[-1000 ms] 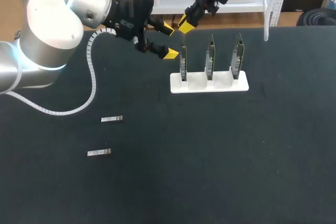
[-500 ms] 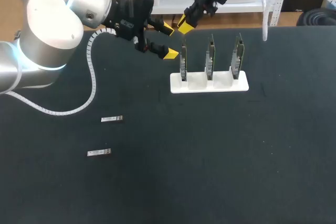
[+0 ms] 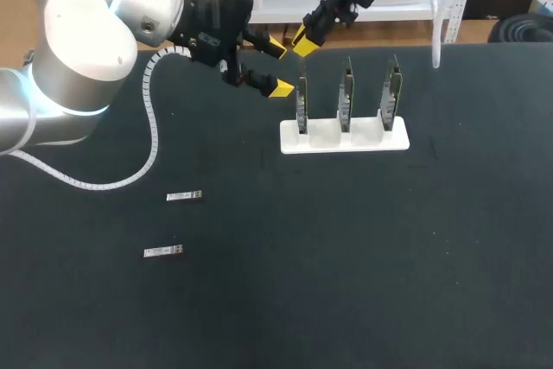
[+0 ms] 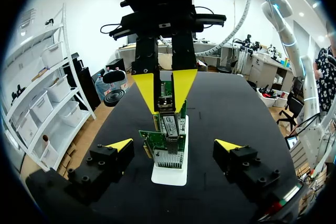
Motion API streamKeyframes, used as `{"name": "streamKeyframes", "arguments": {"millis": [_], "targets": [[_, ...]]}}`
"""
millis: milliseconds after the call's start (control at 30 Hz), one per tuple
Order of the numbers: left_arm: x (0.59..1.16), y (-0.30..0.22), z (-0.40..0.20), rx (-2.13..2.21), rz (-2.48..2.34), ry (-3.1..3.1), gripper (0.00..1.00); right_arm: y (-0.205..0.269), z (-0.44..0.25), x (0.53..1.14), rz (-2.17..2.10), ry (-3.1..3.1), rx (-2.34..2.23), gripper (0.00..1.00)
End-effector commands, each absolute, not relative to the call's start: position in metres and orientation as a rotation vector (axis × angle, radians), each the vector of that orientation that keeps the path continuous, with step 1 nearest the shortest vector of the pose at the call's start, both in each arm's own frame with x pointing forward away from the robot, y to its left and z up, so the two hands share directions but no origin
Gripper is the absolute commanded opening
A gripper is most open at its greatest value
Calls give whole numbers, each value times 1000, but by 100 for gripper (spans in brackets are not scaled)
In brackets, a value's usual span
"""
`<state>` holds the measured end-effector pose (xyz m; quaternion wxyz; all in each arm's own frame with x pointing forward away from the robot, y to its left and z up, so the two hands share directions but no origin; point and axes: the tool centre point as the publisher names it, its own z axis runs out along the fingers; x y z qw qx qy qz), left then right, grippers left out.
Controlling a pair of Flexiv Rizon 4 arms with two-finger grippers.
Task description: Pick up the optical module with the left hand, and insert it into the network port with the right hand.
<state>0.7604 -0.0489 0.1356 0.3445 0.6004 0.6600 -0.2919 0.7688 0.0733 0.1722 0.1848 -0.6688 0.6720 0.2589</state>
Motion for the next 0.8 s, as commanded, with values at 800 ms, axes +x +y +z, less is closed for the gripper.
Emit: {"name": "streamKeyframes", "arguments": {"millis": [800], "targets": [[762,-49,135,1563,-759,1714,100,70,173,768,719,1864,-1875,0]]}}
